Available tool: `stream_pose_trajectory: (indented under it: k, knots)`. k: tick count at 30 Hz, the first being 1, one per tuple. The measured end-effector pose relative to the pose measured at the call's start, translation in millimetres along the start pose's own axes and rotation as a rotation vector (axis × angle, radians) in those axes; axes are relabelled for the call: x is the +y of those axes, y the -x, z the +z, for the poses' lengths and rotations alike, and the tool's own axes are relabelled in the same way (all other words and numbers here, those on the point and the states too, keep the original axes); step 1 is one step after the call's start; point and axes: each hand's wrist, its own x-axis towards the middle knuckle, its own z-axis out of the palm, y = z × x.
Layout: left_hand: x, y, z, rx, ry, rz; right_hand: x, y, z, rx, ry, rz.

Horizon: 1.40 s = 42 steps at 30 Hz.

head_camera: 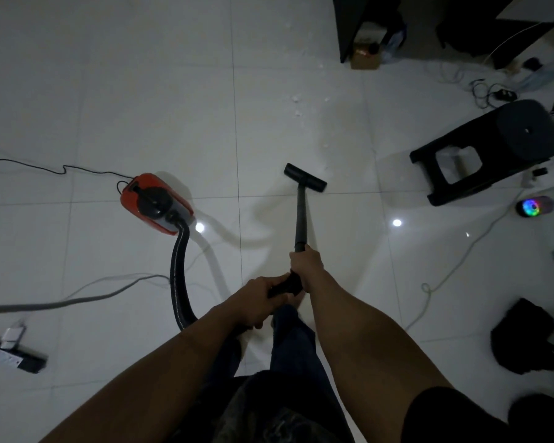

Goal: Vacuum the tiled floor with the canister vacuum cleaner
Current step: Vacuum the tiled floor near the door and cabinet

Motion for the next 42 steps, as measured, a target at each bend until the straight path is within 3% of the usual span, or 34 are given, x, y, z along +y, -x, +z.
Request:
stream_pose_trajectory:
  k: [16, 28, 31, 42]
  knots:
    - [126.8, -132.1, 15.0, 0.151, 0.112, -0.07, -92.3, -120.4, -118.4, -0.077, 0.276, -0.173]
    - [117.4, -243.4, 0.0, 0.179, -0.053, -0.183, -141.2, -189.2, -135.1, -0.141, 0.235, -0.174]
    - [113.4, -273.9, 1.3, 0.15, -0.004, -0.212, -157.8, -205.2, -138.8, -0.14, 0.245, -0.186]
    - [185.8, -314.1, -107.5, 0.139, 0.151, -0.099, -263.2, -258.4, -141.1, -0.115, 0.339, -0.212]
